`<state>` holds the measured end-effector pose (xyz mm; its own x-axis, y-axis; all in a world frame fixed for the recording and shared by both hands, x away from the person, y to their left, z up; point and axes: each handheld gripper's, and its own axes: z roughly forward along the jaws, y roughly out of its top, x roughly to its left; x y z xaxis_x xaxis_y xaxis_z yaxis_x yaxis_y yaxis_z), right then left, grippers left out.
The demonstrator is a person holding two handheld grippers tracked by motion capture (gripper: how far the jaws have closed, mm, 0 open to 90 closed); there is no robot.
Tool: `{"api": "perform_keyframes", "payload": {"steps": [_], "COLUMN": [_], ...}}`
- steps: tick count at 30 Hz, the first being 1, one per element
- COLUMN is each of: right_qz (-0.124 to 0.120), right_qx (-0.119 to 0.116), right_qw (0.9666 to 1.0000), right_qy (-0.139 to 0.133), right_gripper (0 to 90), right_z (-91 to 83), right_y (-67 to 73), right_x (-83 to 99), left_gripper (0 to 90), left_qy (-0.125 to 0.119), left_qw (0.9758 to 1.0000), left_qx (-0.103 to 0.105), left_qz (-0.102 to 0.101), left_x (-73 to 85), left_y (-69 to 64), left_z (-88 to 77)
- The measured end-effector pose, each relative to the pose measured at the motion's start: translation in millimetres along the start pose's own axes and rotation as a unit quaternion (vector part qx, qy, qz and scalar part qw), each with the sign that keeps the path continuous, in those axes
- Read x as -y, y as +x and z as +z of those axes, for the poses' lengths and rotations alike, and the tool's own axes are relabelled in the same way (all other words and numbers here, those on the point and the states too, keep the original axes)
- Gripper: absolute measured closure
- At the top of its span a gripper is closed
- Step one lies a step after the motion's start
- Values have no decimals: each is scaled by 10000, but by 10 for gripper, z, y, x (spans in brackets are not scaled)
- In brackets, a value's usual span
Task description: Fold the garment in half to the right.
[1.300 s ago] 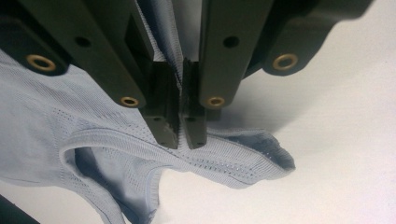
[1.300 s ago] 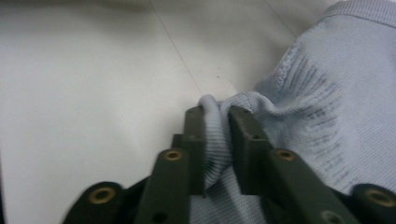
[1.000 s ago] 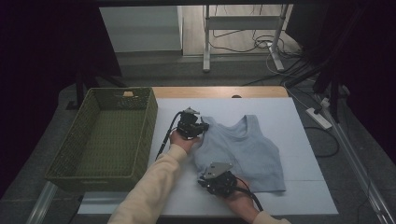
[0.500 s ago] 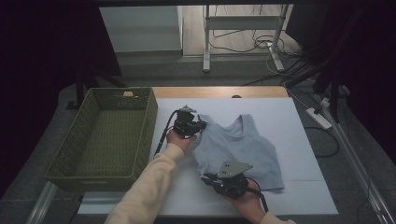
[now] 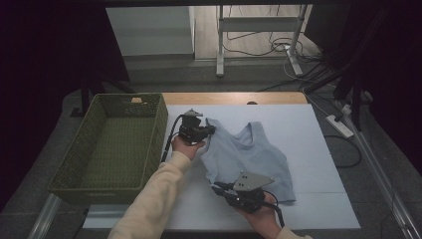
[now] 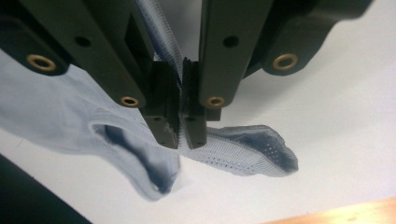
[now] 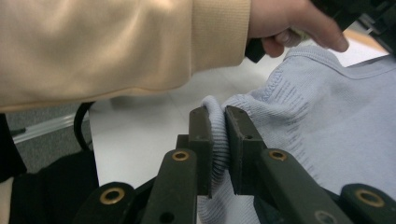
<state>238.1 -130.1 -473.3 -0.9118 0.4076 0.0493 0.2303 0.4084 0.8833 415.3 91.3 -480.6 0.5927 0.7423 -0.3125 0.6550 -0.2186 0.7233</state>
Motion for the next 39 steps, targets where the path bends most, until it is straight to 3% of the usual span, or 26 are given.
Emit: {"api": "perform_keyframes", "payload": {"steps": [3, 24, 30, 33, 39], "right_qz": [19, 24, -14, -17, 233], "right_qx": [2, -72, -121, -171, -159], "right_qw": [9999, 9999, 9992, 9983, 9984], "right_qy": [-124, -145, -384, -550, -481], "right_gripper": [806, 807, 807, 806, 807], "right_z": [-17, 48, 82, 94, 99], "right_y": [15, 37, 119, 143, 72], "right_x": [-20, -18, -125, -188, -101], "left_gripper": [849, 849, 849, 849, 849], "left_qy": [-37, -67, -309, -224, 62], "left_qw": [10000, 10000, 9994, 9996, 9995], "left_qx": [-16, -64, -75, -159, -295], "left_qz": [8, -21, -107, -119, -67], "left_x": [-12, 6, -60, -67, -43], "left_y": [0, 21, 50, 69, 80], "left_z": [-51, -138, -344, -387, -261]}}
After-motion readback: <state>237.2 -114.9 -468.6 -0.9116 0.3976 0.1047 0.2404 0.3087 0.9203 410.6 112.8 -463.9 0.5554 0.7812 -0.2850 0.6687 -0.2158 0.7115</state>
